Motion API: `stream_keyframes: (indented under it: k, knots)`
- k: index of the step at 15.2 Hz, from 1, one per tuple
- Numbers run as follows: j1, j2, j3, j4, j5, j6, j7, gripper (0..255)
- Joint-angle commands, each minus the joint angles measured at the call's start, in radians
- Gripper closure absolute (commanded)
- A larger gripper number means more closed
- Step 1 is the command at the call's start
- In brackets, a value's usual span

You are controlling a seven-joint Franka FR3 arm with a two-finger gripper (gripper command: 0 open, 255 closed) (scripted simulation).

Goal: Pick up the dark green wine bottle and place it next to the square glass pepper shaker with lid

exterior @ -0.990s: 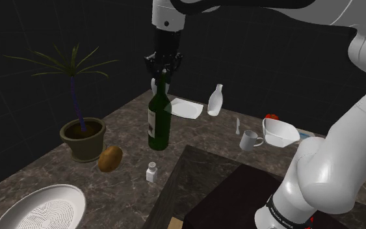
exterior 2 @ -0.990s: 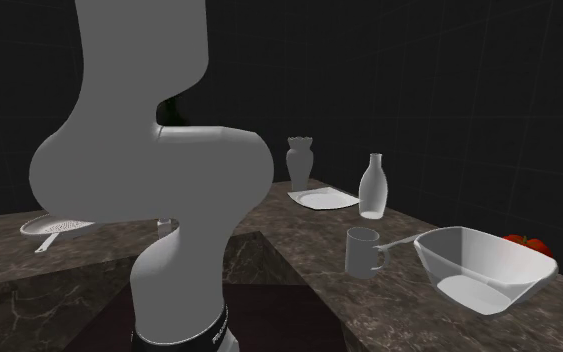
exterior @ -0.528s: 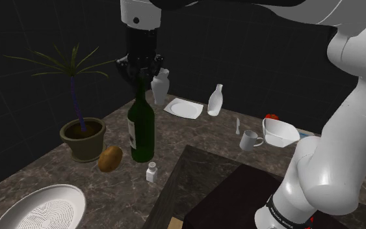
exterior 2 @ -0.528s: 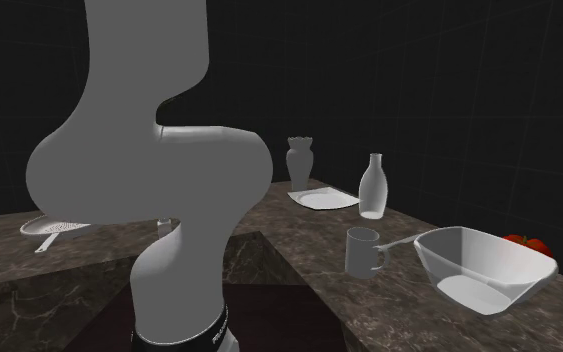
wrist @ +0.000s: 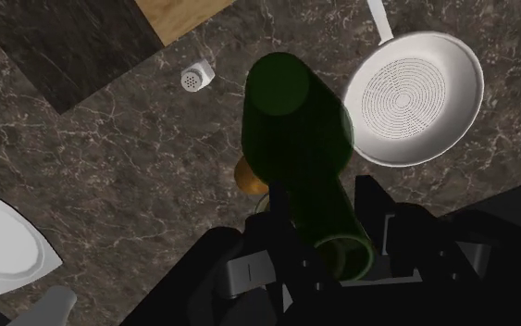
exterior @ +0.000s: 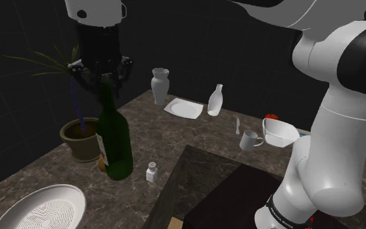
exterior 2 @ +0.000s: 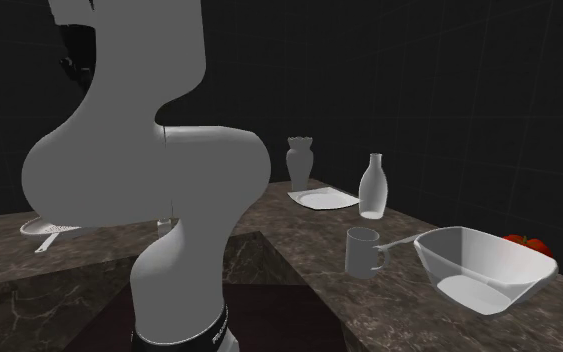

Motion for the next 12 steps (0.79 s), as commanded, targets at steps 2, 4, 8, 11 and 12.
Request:
stream_keyframes:
  k: [2,4,8,11,12]
  knots:
    - [0.040,0.057,0.020,0.059,-0.026,-0.013,0.056,255]
    - [0.036,0.046,0.019,0.018,-0.022,0.018,0.058,255]
    - [0.029,0.030,0.017,-0.058,-0.016,0.079,0.061,255]
    - [0.025,0.021,0.016,-0.110,-0.013,0.123,0.064,255]
    - [0.024,0.019,0.015,-0.126,-0.013,0.137,0.066,255]
